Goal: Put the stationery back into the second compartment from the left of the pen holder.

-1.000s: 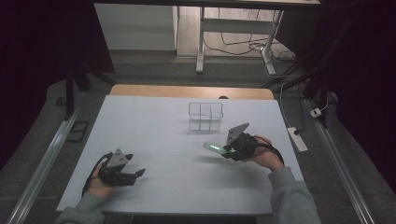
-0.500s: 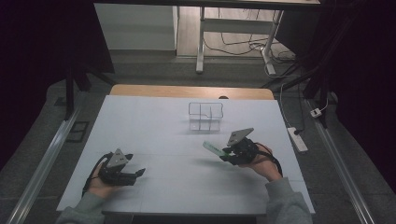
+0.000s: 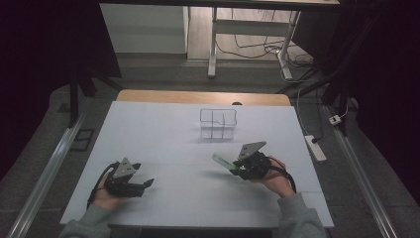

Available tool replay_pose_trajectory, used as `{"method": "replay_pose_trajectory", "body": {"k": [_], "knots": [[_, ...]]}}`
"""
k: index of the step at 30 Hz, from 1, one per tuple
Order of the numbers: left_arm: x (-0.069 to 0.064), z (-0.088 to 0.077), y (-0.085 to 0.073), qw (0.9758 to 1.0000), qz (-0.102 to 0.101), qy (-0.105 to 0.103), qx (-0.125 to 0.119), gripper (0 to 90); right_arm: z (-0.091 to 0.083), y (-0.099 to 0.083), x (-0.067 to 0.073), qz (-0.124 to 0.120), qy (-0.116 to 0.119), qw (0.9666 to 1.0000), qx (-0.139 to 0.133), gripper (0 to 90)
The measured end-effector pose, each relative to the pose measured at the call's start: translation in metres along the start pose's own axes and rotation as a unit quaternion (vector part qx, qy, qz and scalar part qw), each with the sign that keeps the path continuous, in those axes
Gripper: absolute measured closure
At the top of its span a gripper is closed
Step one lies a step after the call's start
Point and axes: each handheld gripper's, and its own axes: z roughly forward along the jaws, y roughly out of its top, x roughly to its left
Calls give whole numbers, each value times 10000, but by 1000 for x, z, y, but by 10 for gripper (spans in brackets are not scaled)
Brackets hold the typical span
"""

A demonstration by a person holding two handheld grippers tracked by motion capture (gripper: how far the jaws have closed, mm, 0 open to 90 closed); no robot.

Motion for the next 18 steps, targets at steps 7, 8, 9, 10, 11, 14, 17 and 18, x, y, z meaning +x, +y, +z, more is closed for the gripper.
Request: {"method": "replay_pose_trajectory", "body": {"k": [7, 8, 9, 10, 11, 14, 17, 18], "knots": [[-4, -3, 3, 9999, 104, 1, -29, 241, 6, 5, 7, -118, -4, 9999, 70, 665], [-4, -3, 4, 9999, 118, 1, -22, 240, 7, 5, 8, -145, 9, 9999, 66, 665], [-5, -3, 4, 9999, 136, 10, -10, 240, 7, 6, 9, -170, 22, 9998, 70, 665], [-5, -3, 5, 9999, 142, 9, -15, 240, 8, 7, 10, -185, 29, 9998, 77, 665], [-5, -3, 6, 9999, 149, 19, -23, 240, 8, 8, 11, -212, 40, 9997, 75, 665], [-4, -3, 9, 9999, 154, 48, -50, 240, 10, 10, 12, -225, 74, 9997, 70, 665], [-5, -4, 13, 9998, 189, 46, -93, 239, 11, 10, 13, -242, 75, 9996, 86, 664], [-5, -5, 15, 9997, 215, 41, -107, 239, 11, 10, 13, -244, 68, 9996, 90, 664]]}}
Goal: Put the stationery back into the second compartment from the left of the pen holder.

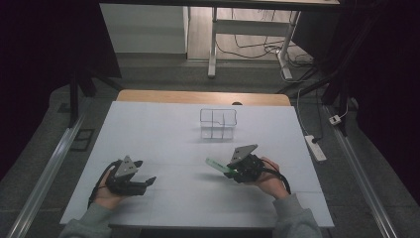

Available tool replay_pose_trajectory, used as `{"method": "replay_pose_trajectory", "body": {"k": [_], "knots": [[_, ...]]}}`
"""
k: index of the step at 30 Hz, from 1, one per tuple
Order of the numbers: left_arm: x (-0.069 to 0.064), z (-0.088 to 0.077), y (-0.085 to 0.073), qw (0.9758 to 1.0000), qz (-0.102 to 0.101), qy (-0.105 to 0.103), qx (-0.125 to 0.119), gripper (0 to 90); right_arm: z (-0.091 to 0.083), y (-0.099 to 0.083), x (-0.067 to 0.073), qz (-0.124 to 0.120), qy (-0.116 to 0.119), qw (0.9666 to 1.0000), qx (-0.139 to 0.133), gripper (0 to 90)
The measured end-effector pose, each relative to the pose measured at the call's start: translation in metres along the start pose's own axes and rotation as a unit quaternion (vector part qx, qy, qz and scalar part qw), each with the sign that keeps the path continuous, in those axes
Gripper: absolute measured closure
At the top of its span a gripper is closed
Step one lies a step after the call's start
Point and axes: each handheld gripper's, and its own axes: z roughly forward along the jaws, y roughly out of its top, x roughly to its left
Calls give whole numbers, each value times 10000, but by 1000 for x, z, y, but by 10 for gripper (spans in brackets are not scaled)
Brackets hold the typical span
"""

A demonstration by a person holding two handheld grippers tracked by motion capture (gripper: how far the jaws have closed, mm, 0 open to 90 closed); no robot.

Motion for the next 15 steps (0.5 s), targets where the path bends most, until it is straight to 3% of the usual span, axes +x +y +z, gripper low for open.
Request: {"method": "replay_pose_trajectory", "body": {"k": [4, 8, 15], "knots": [[-3, 0, 11, 9999, 134, -60, -38, 238, 1, 1, 1, -27, 27, 10000, -10, 665], [-8, 0, 24, 9992, 289, -251, -101, 237, 3, 3, 3, -91, 41, 9999, 27, 665], [-18, 7, 42, 9977, 517, -431, -14, 231, 7, 8, 6, -175, 71, 9998, 61, 665]]}}
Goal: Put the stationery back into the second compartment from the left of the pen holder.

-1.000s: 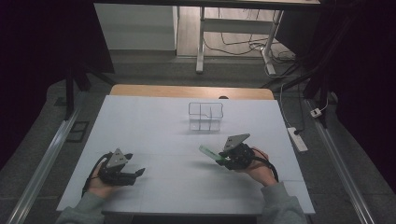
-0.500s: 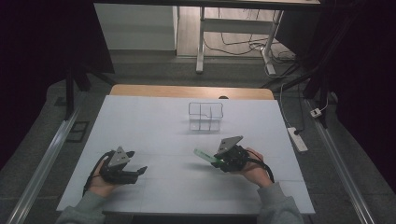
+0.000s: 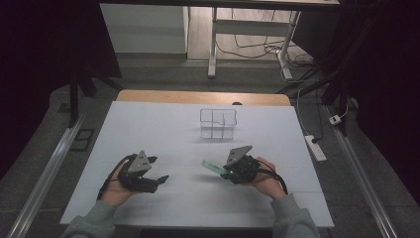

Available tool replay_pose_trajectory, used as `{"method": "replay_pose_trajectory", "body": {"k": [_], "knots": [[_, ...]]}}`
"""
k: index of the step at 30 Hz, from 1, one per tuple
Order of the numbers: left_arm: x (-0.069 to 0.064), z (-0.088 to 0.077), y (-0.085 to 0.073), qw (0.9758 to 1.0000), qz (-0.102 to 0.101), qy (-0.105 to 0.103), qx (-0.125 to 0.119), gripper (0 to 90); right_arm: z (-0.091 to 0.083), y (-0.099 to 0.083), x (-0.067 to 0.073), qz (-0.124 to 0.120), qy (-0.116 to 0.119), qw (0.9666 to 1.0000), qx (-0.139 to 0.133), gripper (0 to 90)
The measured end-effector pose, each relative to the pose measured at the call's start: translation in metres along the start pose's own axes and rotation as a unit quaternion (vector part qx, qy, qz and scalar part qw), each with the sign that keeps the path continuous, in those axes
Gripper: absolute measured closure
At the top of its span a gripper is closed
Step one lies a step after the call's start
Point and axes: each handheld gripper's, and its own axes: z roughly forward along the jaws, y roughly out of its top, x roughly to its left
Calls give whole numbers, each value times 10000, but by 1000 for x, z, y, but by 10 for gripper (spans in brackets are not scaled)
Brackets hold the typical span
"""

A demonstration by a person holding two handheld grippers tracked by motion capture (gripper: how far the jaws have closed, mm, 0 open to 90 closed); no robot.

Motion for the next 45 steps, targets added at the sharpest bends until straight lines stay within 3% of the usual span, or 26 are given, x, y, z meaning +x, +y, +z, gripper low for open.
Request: {"method": "replay_pose_trajectory", "body": {"k": [15, 24, 29, 33, 45], "knots": [[-16, 18, 33, 9980, 527, -278, 186, 223, 9, 11, 8, -209, 147, 9996, 138, 665], [-24, 26, 50, 9947, 907, -410, 261, 231, 13, 18, 12, -335, 259, 9989, 182, 665], [-26, 31, 60, 9914, 1158, -472, 388, 233, 16, 22, 14, -362, 314, 9986, 206, 665], [-26, 35, 65, 9908, 1173, -561, 382, 242, 17, 25, 16, -388, 367, 9983, 215, 664], [-36, 51, 78, 9843, 1501, -751, 551, 280, 20, 28, 20, -450, 503, 9974, 250, 665]]}}
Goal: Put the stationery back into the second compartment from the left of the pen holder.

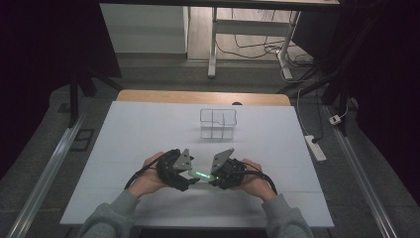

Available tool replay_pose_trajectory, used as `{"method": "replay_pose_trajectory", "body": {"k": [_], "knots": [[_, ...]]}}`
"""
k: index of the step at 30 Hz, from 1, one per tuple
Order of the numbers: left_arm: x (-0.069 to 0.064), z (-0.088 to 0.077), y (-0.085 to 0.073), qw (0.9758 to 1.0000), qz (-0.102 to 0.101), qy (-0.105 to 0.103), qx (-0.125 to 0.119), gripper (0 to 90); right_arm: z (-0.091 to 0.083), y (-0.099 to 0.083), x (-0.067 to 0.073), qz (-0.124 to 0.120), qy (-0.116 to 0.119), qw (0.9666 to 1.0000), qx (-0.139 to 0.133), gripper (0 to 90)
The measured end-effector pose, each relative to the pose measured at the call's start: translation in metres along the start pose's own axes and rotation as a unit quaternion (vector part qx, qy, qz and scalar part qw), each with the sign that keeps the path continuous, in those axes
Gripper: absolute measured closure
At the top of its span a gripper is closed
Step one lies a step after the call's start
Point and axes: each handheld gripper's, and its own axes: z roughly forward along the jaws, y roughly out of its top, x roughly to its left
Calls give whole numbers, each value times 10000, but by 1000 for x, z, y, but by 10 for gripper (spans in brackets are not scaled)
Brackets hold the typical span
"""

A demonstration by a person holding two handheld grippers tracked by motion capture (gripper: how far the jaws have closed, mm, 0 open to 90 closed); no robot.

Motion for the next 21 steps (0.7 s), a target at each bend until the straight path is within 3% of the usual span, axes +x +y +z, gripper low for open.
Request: {"method": "replay_pose_trajectory", "body": {"k": [12, 21], "knots": [[-4, 12, 4, 9992, 236, -240, 236, 343, 5, 2, 1, -113, 183, 9997, 67, 664], [-11, 25, 5, 9953, 513, -586, 568, 447, 3, 5, 4, -238, 253, 9994, 70, 664]]}}
